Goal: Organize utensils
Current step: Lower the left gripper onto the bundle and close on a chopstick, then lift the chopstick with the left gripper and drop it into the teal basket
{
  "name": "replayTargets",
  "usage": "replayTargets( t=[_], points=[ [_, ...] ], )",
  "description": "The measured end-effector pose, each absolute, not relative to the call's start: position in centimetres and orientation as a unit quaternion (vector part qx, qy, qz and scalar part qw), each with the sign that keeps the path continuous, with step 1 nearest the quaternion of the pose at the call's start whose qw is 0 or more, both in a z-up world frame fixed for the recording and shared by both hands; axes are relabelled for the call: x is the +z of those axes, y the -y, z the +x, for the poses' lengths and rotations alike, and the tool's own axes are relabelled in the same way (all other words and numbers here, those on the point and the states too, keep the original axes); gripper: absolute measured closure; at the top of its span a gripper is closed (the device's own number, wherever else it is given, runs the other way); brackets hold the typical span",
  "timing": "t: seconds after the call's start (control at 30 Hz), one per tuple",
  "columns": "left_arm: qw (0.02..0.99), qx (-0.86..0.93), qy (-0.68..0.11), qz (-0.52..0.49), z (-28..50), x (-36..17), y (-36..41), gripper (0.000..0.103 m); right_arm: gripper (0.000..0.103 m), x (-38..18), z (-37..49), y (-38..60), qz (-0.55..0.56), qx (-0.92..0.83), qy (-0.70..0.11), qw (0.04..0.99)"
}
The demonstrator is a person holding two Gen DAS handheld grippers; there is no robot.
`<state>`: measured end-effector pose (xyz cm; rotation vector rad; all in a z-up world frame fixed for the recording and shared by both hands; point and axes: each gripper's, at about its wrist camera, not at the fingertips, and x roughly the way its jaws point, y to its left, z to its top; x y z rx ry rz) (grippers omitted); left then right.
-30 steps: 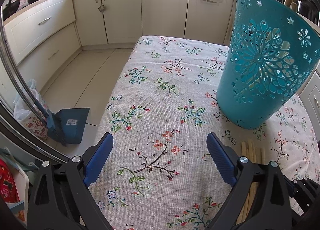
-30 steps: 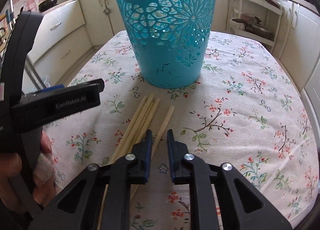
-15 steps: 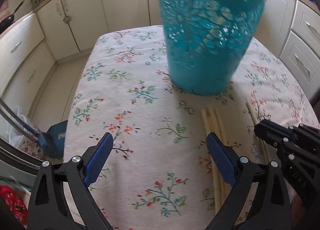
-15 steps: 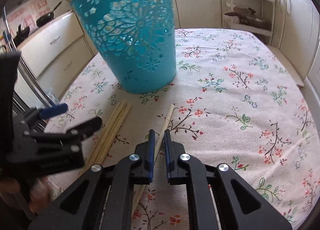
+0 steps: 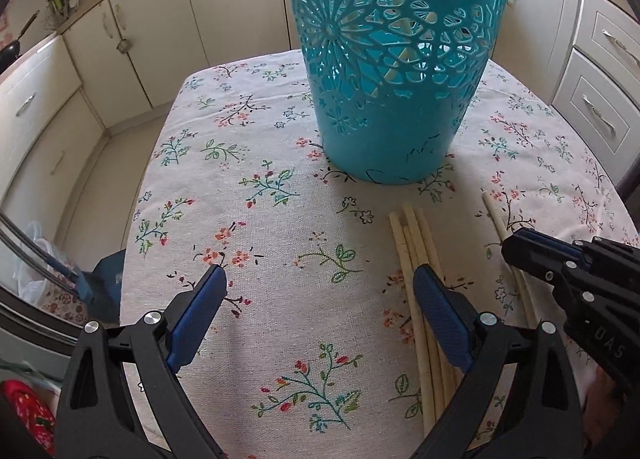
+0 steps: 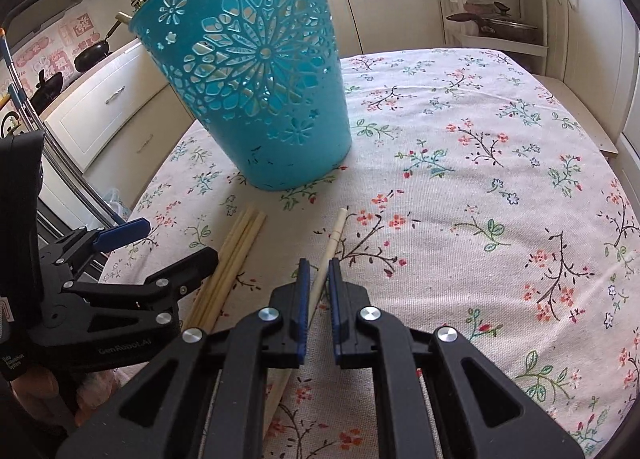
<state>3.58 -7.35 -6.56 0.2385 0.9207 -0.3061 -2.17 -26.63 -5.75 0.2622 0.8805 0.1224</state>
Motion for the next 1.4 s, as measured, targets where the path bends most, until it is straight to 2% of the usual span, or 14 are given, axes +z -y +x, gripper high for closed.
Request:
replayTargets(
  t=[0.73, 0.83, 0.93, 1.03, 1.1, 1.13, 1.2, 1.27, 1.4],
  points=[
    [0.869, -0.133, -0.464, 0.105, 4.3, -7.2, 7.1, 0.012, 0.091, -5.8, -2.1, 26.5, 0.128, 0.061, -0.424, 0.894],
    [0.867, -0.135, -0.469, 0.100, 4.4, -7.2, 7.2, 0.016, 0.091, -5.7, -2.1, 26.5, 0.129, 0.061, -0.425, 0.894],
    [0.864, -0.137, -0.476, 0.091, 4.4, -7.0, 7.2, 0.024, 0.091, -5.7, -2.1, 26.6, 0.129, 0.061, -0.424, 0.894],
    [0.860, -0.143, -0.481, 0.090, 4.4, -6.7, 7.7, 0.041, 0.091, -5.7, -2.1, 26.6, 0.129, 0.061, -0.424, 0.894],
    [0.858, -0.144, -0.485, 0.089, 4.4, -6.5, 7.9, 0.061, 0.091, -5.7, -2.1, 26.6, 0.129, 0.061, -0.424, 0.894],
    [0.857, -0.144, -0.488, 0.087, 4.5, -6.3, 8.0, 0.066, 0.091, -5.7, -2.1, 26.5, 0.129, 0.061, -0.424, 0.894],
    [0.853, -0.147, -0.493, 0.085, 4.6, -6.2, 8.1, 0.087, 0.091, -5.8, -2.2, 26.5, 0.131, 0.062, -0.424, 0.894],
    [0.846, -0.152, -0.505, 0.077, 4.9, -6.2, 8.1, 0.096, 0.091, -5.8, -2.2, 26.6, 0.134, 0.064, -0.424, 0.893],
    [0.828, -0.169, -0.533, 0.043, 5.3, -6.1, 7.1, 0.098, 0.091, -5.8, -2.2, 26.7, 0.138, 0.066, -0.424, 0.893]
  ],
)
